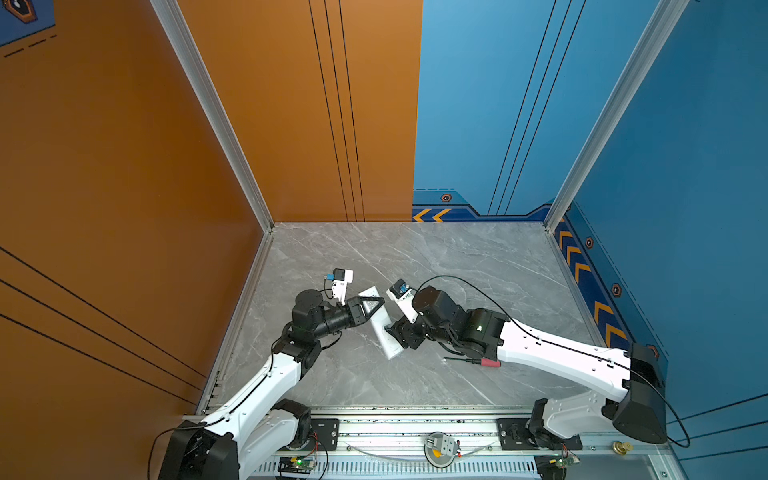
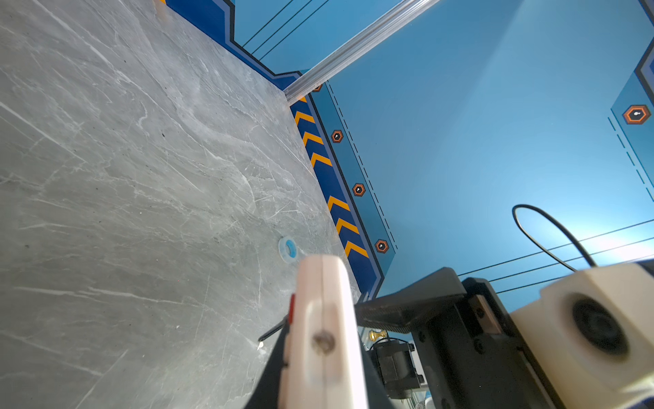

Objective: Load the batteries into the remote control

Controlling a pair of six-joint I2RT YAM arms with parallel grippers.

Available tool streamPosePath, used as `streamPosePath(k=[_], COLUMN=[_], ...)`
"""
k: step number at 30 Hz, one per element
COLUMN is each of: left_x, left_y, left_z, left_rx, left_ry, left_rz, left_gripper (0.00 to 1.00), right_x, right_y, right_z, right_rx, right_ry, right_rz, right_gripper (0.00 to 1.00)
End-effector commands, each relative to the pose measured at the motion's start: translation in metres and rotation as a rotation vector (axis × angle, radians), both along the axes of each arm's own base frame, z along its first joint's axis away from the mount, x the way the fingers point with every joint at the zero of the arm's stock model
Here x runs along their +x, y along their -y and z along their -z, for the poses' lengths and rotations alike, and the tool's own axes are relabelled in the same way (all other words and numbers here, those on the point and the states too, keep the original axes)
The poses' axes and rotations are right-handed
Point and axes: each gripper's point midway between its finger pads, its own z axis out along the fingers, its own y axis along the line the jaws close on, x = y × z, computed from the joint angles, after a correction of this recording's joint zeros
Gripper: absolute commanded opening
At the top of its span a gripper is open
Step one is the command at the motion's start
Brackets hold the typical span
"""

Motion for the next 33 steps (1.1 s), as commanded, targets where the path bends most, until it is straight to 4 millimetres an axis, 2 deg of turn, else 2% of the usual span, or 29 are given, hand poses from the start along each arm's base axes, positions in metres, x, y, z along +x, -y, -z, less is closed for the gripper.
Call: streamPosePath(k=[1,12,20,24,33], left_x=[0.007,0.008,0.012,0.014,0.015], left_y=[-0.007,-0.01,-0.013,-0.017,-0.028], left_z=[-0.019,-0.022,-0.019,-0.008,0.02], left_rx=[0.004,-0.001,0.024,0.07,0.202], left_ry=[0.047,0.046,0.022,-0.02,-0.145], left_rz=[-0.047,-0.07,-0.095,-0.119,-0.171], left_gripper=[0.0,0.0,0.0,0.0,0.0], right_x=[-0.001,-0.008,-0.009,-0.01,-0.013], right_y=[0.008,0.015,0.019,0.017,0.008], right_z=[-0.021,-0.024,-0.017,-0.01,0.009], right_rx=[0.021,0.034,0.038,0.046,0.049], right_ry=[0.022,0.015,-0.004,-0.025,-0.095], right_rz=[0.027,0.033,0.061,0.076,0.08], right_gripper=[0.74,0.8,0.94,1.0,1.0])
